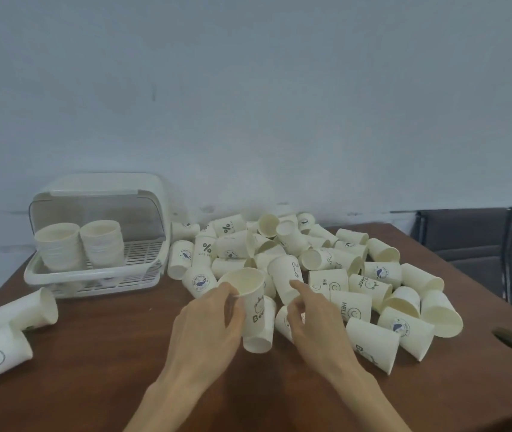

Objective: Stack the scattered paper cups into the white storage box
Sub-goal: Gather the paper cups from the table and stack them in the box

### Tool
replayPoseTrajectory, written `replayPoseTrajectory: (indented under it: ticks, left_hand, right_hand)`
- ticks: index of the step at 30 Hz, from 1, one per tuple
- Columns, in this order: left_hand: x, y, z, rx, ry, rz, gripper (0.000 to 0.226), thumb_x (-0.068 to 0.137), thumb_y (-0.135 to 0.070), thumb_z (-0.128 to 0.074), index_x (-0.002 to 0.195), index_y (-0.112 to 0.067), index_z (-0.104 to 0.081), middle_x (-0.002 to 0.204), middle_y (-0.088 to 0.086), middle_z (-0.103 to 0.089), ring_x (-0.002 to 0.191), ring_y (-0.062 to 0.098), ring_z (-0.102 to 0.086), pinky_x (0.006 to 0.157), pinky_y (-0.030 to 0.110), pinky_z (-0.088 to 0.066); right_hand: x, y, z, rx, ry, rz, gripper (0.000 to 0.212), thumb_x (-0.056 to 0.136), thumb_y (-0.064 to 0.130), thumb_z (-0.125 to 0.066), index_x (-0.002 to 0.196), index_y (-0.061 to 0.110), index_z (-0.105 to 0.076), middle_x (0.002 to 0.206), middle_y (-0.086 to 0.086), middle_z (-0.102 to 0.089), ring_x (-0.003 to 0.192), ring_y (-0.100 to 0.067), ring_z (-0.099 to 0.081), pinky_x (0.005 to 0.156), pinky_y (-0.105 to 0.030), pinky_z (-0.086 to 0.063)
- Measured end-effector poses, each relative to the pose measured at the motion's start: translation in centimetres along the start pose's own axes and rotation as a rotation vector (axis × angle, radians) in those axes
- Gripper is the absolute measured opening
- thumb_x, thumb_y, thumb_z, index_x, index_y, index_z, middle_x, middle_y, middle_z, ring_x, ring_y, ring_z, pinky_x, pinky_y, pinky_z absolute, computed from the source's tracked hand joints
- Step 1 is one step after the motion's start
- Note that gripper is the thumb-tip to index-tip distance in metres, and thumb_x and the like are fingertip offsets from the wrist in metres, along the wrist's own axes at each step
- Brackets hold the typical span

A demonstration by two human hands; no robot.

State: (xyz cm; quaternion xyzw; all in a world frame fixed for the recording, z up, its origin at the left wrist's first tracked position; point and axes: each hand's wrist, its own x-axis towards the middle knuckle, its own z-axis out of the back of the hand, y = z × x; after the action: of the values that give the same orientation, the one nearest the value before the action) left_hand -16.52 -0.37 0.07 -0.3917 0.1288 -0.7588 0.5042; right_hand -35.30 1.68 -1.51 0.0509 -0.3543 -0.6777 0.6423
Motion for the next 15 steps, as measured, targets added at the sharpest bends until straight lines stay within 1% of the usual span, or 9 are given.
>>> replayPoseTrajectory:
  ticks: [2,4,6,8,10,11,13,15]
  left_hand:
    - [1.1,0.0,-0.5,-0.019,-0.009,0.004,0.014,0.091,-0.038,-0.049,0.080,-0.030,-0.051,0.064,-0.010,-0.054,0.063,0.014,-0.053,0.059,0.035,-0.045]
    - [2.1,0.0,-1.1,-0.040,-0.017,0.012,0.013,0.091,-0.038,-0.049,0.081,-0.031,-0.052,0.064,-0.010,-0.054,0.062,0.012,-0.052,0.058,0.034,-0.043]
    - [2.9,-0.1,-1.9,-0.061,-0.026,0.021,0.011,0.090,-0.037,-0.050,0.080,-0.032,-0.052,0.063,-0.011,-0.054,0.062,0.009,-0.052,0.055,0.030,-0.039]
    - [3.7,-0.3,-2.7,-0.078,-0.025,0.023,0.011,0.090,-0.035,-0.051,0.079,-0.033,-0.052,0.063,-0.012,-0.054,0.062,0.005,-0.051,0.054,0.023,-0.034]
    - [4.5,-0.6,-3.5,-0.092,-0.020,0.022,0.011,0.091,-0.034,-0.052,0.080,-0.033,-0.053,0.064,-0.014,-0.055,0.062,0.003,-0.051,0.054,0.019,-0.032]
    - [5.0,-0.8,-3.9,-0.102,-0.017,0.022,0.010,0.091,-0.034,-0.052,0.081,-0.033,-0.053,0.065,-0.014,-0.055,0.063,0.004,-0.051,0.055,0.020,-0.034]
    - [5.9,-1.1,-4.6,-0.127,-0.025,0.013,0.010,0.092,-0.034,-0.052,0.082,-0.032,-0.055,0.067,-0.015,-0.057,0.063,0.005,-0.052,0.058,0.026,-0.040]
    - [6.8,-1.6,-5.5,-0.134,-0.041,-0.002,0.010,0.091,-0.035,-0.051,0.083,-0.032,-0.055,0.066,-0.015,-0.056,0.064,0.006,-0.052,0.060,0.030,-0.045]
  right_hand:
    - [0.9,-0.4,0.0,0.001,-0.016,-0.008,0.044,0.096,0.022,-0.043,0.140,0.026,-0.042,0.101,0.007,-0.063,0.100,-0.010,-0.052,0.079,-0.022,-0.033]
    - [1.8,-0.9,0.0,-0.004,-0.024,-0.008,0.043,0.096,0.022,-0.043,0.139,0.026,-0.043,0.099,0.006,-0.063,0.097,-0.010,-0.052,0.077,-0.022,-0.031]
    - [2.7,-1.3,0.1,-0.006,-0.016,0.002,0.044,0.096,0.022,-0.043,0.140,0.025,-0.042,0.097,0.007,-0.062,0.095,-0.009,-0.051,0.079,-0.022,-0.034]
    - [3.6,-1.7,0.2,-0.008,-0.008,0.021,0.044,0.096,0.021,-0.044,0.140,0.025,-0.042,0.094,0.009,-0.061,0.094,-0.008,-0.051,0.082,-0.024,-0.038]
    - [4.6,-2.1,0.5,-0.007,-0.014,0.030,0.043,0.096,0.021,-0.045,0.139,0.026,-0.043,0.094,0.011,-0.061,0.095,-0.008,-0.051,0.085,-0.026,-0.040]
    - [5.1,-2.4,0.6,-0.006,-0.024,0.033,0.042,0.096,0.022,-0.045,0.138,0.027,-0.043,0.095,0.011,-0.061,0.096,-0.008,-0.052,0.086,-0.026,-0.041]
    - [6.1,-3.1,0.9,-0.006,-0.037,0.037,0.041,0.095,0.022,-0.046,0.136,0.029,-0.045,0.096,0.011,-0.062,0.096,-0.008,-0.053,0.087,-0.027,-0.041]
    - [7.1,-3.9,1.3,-0.002,-0.038,0.048,0.041,0.094,0.019,-0.047,0.134,0.028,-0.047,0.092,0.012,-0.062,0.094,-0.008,-0.053,0.086,-0.027,-0.041]
